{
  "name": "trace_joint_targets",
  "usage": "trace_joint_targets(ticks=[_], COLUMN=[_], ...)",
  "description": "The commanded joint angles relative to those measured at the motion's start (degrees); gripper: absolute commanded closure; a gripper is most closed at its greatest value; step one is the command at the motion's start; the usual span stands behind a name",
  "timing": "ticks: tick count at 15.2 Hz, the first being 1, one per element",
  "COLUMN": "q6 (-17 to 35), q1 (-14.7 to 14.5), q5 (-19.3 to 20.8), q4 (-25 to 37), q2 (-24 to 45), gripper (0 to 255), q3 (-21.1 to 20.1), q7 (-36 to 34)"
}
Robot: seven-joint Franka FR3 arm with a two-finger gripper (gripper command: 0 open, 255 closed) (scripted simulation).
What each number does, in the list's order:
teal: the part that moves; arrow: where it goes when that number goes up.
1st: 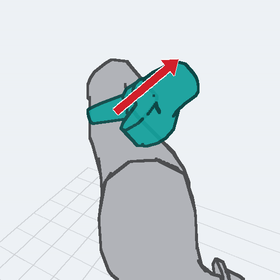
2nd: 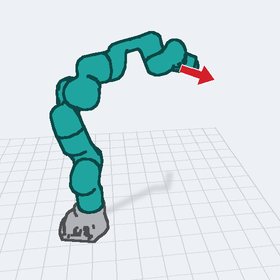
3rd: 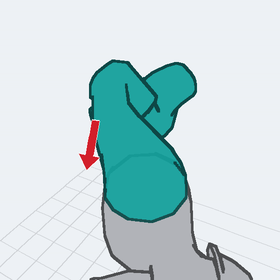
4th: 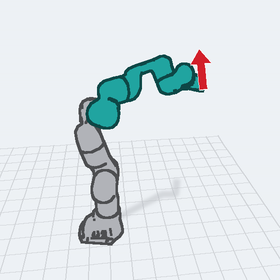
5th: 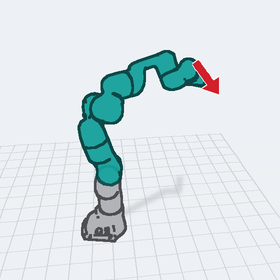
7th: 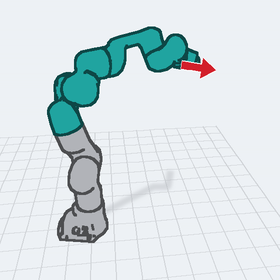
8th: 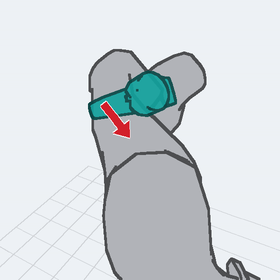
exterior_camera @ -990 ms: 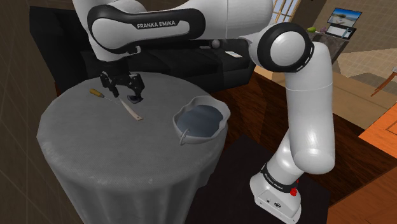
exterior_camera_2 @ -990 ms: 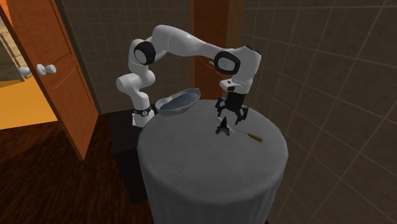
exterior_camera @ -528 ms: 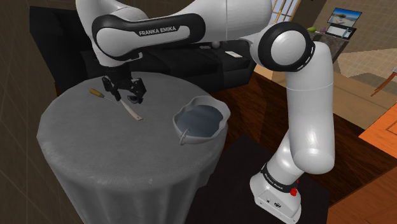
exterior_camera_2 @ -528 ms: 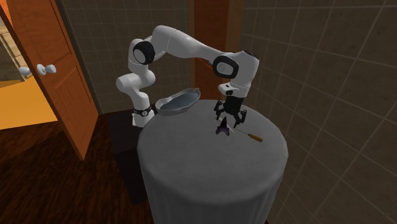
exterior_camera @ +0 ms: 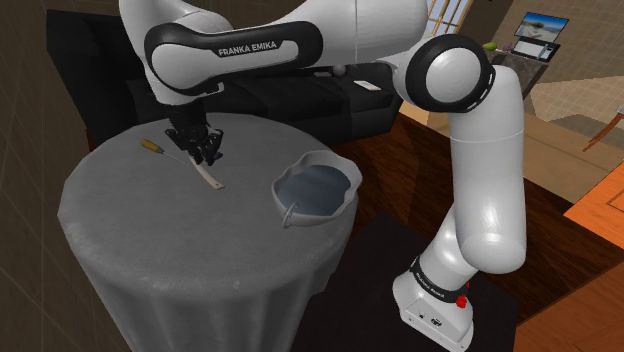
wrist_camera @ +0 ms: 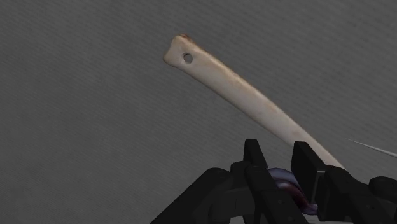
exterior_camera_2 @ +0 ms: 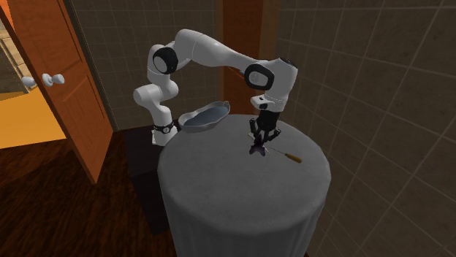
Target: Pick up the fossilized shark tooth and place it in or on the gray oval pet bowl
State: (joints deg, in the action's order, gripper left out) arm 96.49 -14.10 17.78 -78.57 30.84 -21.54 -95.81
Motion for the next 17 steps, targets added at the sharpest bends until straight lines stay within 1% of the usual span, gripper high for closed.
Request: trace_joint_targets(ticks=[1,5,17], q6=[0.0,0.01,-8.78], q1=[0.0,0.0,-1.01], q5=[0.0,0.0,-0.4], q4=[0.0,-0.01,8.54], q2=[0.0,0.0,-0.51], gripper=[255,255,255], q3=[0.0,0.0,-0.23], q7=[0.0,0.0,1.48])
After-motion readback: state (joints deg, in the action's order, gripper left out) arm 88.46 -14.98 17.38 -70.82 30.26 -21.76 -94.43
